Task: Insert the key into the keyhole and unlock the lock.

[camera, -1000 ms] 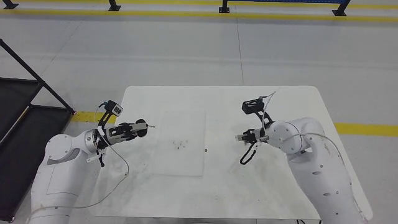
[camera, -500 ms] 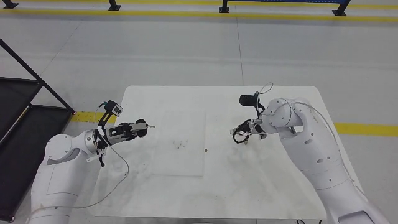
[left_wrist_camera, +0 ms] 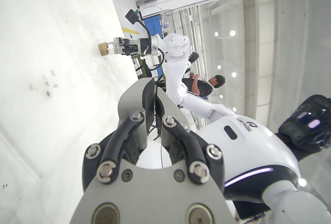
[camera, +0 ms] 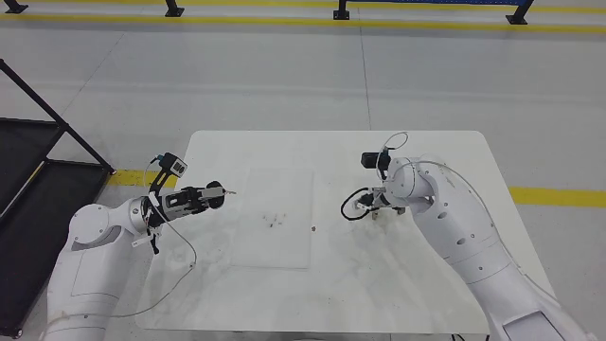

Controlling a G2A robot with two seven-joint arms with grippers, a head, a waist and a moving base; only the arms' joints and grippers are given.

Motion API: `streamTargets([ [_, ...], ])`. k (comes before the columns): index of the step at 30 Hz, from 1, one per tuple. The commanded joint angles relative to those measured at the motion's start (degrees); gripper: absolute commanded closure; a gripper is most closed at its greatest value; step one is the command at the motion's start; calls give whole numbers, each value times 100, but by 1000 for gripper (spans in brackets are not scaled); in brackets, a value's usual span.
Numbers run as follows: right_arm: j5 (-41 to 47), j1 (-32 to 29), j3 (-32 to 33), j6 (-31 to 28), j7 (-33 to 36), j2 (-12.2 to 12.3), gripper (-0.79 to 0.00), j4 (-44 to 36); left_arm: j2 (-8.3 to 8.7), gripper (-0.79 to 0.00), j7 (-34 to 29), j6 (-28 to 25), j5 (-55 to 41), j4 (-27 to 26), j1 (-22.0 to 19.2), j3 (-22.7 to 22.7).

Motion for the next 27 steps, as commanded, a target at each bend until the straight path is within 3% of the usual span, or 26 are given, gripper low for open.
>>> streamTargets([
  [1,43,32,-48,9,-9,-31,-767,71,0,0,0,0,0,0,0,0],
  [3,118,72,-77,14,-14,-62,-625,172,0,0,0,0,0,0,0,0],
  [5,97,118,-121,40,-40,-87,-563,282,0,0,0,0,0,0,0,0],
  [8,122,173,-173,71,-71,-126,-382,397,0,0,0,0,0,0,0,0],
  [19,-83,262,-347,196,-195,-234,-265,698,0,0,0,0,0,0,0,0],
  [20,-101,255,-350,199,-198,-239,-231,708,0,0,0,0,0,0,0,0],
  [22,-144,239,-344,211,-210,-246,-15,716,0,0,0,0,0,0,0,0],
  [27,-10,201,-193,173,-173,-244,0,656,0,0,0,0,0,0,0,0],
])
